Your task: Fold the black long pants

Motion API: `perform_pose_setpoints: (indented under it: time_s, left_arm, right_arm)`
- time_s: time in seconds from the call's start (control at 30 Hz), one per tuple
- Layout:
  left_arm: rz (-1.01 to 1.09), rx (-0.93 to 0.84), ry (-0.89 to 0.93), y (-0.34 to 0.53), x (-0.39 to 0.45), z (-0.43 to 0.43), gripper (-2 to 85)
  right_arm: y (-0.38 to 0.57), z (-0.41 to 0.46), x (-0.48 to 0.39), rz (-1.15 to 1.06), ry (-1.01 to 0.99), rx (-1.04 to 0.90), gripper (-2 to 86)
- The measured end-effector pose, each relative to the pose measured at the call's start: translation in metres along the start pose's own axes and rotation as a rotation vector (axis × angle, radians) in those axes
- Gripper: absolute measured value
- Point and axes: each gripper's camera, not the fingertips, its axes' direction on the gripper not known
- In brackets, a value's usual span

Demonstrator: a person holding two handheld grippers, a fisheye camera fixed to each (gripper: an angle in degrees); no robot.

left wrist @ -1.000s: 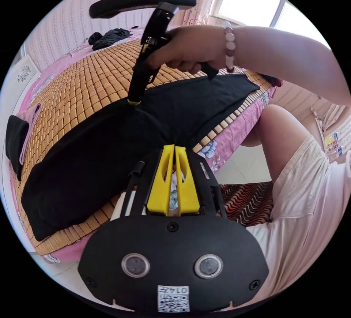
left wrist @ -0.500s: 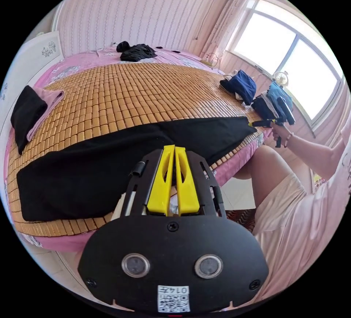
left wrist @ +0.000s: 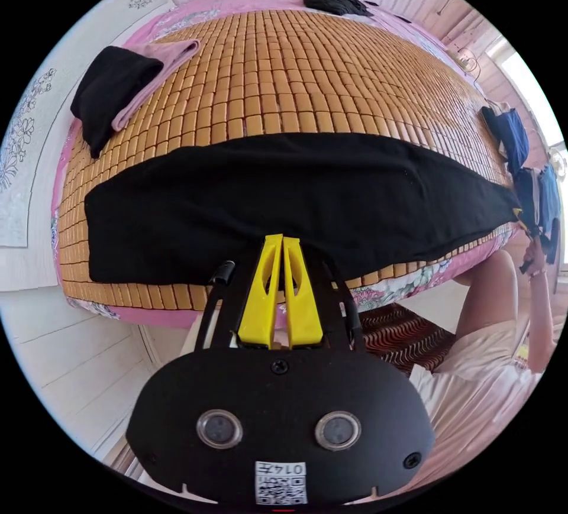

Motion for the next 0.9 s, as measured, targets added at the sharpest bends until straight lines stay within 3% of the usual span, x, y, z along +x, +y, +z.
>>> perform_pose_setpoints:
  time_s: [0.13, 0.3, 0.47, 0.57, 0.7, 0.83, 0.9]
  left_arm:
    - [0.088, -0.059, 0.120, -0.017, 0.028, 0.001, -1.0]
    - [0.216, 0.008, 0.222, -0.022, 0.097, 0.001, -1.0]
    - [0.240, 0.082, 0.529, -0.025, 0.149, 0.000, -1.0]
    - [0.230, 0.177, 0.592, -0.013, 0.137, -0.027, -1.0]
    - [0.135, 0.251, 0.507, 0.016, 0.082, -0.060, -1.0]
    - [-0.058, 0.282, 0.424, 0.058, 0.002, -0.083, -0.9]
    - [-0.116, 0.279, 0.396, 0.075, -0.020, -0.086, -0.9]
  right_arm:
    - [0.003, -0.085, 0.006, -0.017, 0.018, 0.208, 2.7]
    - [0.006, -0.189, -0.013, -0.101, 0.012, 0.450, 2.8]
    - [0.011, -0.231, -0.101, -0.357, -0.105, 0.529, 3.1]
    - [0.022, -0.200, -0.185, -0.558, -0.244, 0.423, 3.8]
    - [0.080, -0.074, -0.306, -0.773, -0.529, 0.047, 5.7]
    - [0.159, 0.067, -0.349, -0.838, -0.386, -0.390, 8.4]
    - [0.176, 0.089, -0.342, -0.806, -0.408, -0.486, 8.7]
